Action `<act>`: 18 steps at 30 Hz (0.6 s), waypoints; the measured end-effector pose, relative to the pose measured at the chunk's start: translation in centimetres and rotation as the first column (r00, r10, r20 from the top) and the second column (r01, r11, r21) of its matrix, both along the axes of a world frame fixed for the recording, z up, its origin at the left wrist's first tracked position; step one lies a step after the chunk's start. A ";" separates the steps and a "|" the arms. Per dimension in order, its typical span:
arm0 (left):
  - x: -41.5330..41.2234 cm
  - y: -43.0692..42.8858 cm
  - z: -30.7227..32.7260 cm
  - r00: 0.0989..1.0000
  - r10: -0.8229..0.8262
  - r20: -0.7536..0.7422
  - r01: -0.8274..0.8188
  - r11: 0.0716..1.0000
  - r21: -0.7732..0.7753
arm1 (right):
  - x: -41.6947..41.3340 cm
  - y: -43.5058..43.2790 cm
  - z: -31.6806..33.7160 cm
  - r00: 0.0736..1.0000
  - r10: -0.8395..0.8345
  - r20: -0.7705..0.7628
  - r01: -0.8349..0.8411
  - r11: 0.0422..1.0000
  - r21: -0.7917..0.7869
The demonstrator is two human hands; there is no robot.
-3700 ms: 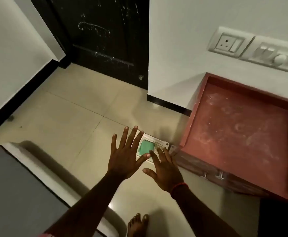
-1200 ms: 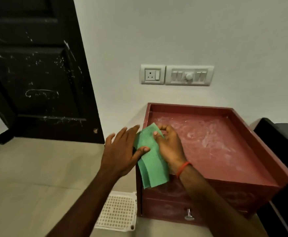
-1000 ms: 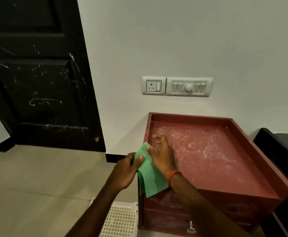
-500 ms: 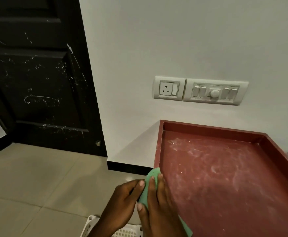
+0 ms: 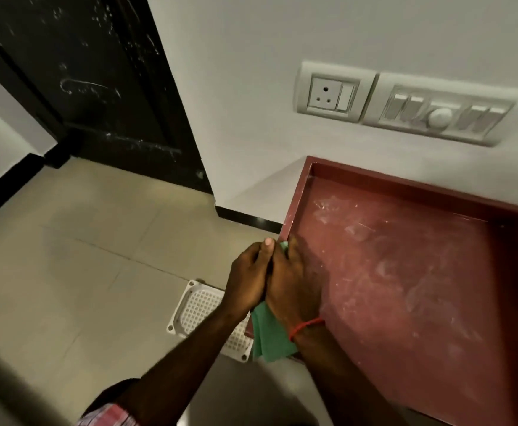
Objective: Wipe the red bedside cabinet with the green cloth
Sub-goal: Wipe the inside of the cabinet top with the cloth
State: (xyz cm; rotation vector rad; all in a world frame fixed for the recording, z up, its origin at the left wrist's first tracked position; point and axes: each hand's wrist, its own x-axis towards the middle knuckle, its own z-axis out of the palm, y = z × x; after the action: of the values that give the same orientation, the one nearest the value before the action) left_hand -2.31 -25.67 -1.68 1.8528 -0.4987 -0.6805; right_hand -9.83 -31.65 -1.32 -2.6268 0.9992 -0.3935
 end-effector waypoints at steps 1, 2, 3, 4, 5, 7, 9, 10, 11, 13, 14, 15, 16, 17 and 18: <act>-0.3 -0.3 0.3 1.000 0.014 -0.013 -0.014 1.000 0.005 | 0.1 -0.8 0.2 1.000 0.012 -0.006 -0.012 1.000 -0.025; -0.5 -0.7 0.3 0.999 0.033 -0.007 -0.033 0.999 0.007 | 0.2 -1.7 0.3 0.999 0.028 -0.021 -0.028 0.999 -0.035; -0.7 -1.2 0.4 0.998 0.040 0.040 -0.040 0.999 -0.002 | 0.5 -2.8 0.3 0.999 0.039 -0.023 -0.040 0.999 -0.027; -0.8 -1.5 0.4 0.993 0.033 0.109 -0.034 0.999 0.011 | 0.8 -3.9 0.4 0.999 0.045 -0.011 -0.045 0.999 -0.007; -0.8 -1.9 0.4 0.984 0.011 0.176 -0.019 0.999 0.042 | 1.3 -5.2 0.6 0.999 0.040 0.009 -0.039 0.999 -0.009; -0.9 -2.4 0.6 0.962 -0.076 0.262 0.042 0.990 0.133 | 2.8 -7.9 0.8 0.999 -0.018 0.045 0.023 0.994 -0.108; -1.2 -2.3 0.9 0.943 -0.150 0.296 0.068 0.960 0.272 | 4.3 -10.2 1.1 0.990 -0.105 0.092 0.121 0.972 -0.201; -1.5 -2.3 1.2 0.928 -0.188 0.323 0.068 0.935 0.349 | 4.9 -11.3 1.3 0.983 -0.146 0.114 0.169 0.959 -0.226; -1.7 -2.2 1.4 0.907 -0.220 0.359 0.059 0.910 0.409 | 5.7 -12.6 1.2 0.974 -0.186 0.132 0.213 0.948 -0.237; -1.7 -2.4 1.8 0.872 -0.269 0.408 0.046 0.876 0.481 | 6.8 -14.3 1.1 0.954 -0.271 0.126 0.292 0.934 -0.207; -1.6 -2.6 1.8 0.866 -0.277 0.415 0.043 0.869 0.492 | 7.2 -14.9 0.8 0.949 -0.292 0.115 0.309 0.936 -0.170; -1.5 -2.6 1.6 0.862 -0.282 0.421 0.044 0.869 0.492 | 7.6 -15.4 0.5 0.948 -0.295 0.117 0.309 0.943 -0.127; -1.4 -2.5 1.3 0.864 -0.288 0.414 0.055 0.870 0.491 | 7.7 -15.4 0.2 0.944 -0.294 0.148 0.307 0.949 -0.076; -1.2 -2.5 1.0 0.869 -0.290 0.401 0.067 0.872 0.484 | 7.8 -15.4 -0.1 0.935 -0.295 0.197 0.304 0.952 -0.019; -1.1 -2.4 0.6 0.877 -0.290 0.383 0.084 0.877 0.472 | 7.7 -15.3 -0.4 0.923 -0.301 0.239 0.297 0.953 0.055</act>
State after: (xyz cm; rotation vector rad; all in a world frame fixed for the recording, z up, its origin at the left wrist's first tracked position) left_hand -3.38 -28.11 -1.12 2.4383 -0.8960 -0.5230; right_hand -2.12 -46.93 -1.74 -2.3356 1.3100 -0.7552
